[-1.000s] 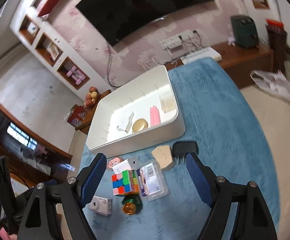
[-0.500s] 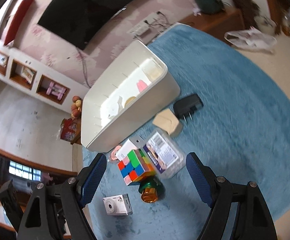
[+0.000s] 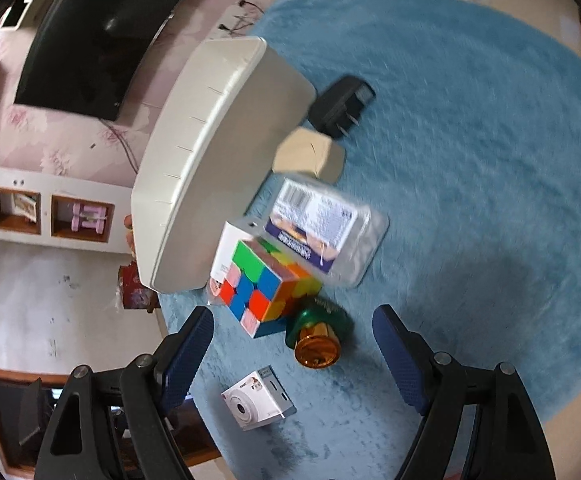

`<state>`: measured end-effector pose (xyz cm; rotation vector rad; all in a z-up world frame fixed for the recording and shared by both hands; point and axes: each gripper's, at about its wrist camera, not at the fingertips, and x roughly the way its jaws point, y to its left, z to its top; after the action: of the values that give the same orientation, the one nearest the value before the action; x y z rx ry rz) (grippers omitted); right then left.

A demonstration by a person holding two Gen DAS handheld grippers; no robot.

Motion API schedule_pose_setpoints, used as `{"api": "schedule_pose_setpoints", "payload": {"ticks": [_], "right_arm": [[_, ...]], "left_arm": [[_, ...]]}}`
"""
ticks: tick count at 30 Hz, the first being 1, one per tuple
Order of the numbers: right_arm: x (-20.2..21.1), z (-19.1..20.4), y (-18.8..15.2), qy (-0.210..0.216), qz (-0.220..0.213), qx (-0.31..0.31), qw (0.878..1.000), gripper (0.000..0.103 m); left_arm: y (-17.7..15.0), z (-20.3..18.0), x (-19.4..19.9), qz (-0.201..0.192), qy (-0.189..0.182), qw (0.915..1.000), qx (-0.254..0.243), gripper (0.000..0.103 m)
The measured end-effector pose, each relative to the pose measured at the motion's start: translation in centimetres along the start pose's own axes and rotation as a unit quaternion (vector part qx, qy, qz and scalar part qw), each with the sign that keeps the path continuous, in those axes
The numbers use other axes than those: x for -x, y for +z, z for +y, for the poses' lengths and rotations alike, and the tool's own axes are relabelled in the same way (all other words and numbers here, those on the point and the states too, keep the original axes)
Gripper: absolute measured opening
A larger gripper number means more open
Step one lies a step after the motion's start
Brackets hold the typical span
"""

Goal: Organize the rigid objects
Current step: 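Withdraw both tools from the bin toward the Rubik's cube and remaining items, then grasp the white toy with round lens using the left tool while the right tool approaches the green-gold cylinder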

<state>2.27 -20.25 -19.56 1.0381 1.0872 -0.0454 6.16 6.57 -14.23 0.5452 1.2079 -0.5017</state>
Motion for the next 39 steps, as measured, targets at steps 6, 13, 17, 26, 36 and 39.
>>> {"api": "schedule_pose_setpoints", "payload": {"ticks": [6, 13, 17, 26, 36, 39], "right_arm": [[-1.7, -0.8, -1.0, 0.012, 0.017, -0.049, 0.999, 0.082], [-3.4, -1.2, -1.7, 0.007, 0.037, -0.072, 0.997, 0.082], [-4.4, -1.0, -2.0, -0.015, 0.051, -0.068, 0.996, 0.082], [-5.6, 0.9, -1.9, -0.034, 0.052, -0.050, 0.997, 0.082], [-7.0, 2.4, -1.6, -0.056, 0.066, -0.018, 0.996, 0.079], [-7.6, 2.9, -1.6, -0.079, 0.075, 0.001, 0.994, 0.072]], "left_arm": [[0.3, -0.6, -2.3, 0.030, -0.025, 0.9977, -0.055, 0.081], [0.3, -1.2, -5.6, 0.088, -0.060, 0.9899, -0.093, 0.081], [0.0, -1.7, -7.5, 0.121, -0.053, 0.9842, -0.119, 0.083], [-0.4, -2.5, -9.9, 0.144, -0.058, 0.9784, -0.136, 0.086], [-0.2, -3.7, -12.0, 0.159, -0.067, 0.9760, -0.132, 0.086], [0.3, -3.0, -12.7, 0.162, -0.072, 0.9755, -0.130, 0.086]]}}
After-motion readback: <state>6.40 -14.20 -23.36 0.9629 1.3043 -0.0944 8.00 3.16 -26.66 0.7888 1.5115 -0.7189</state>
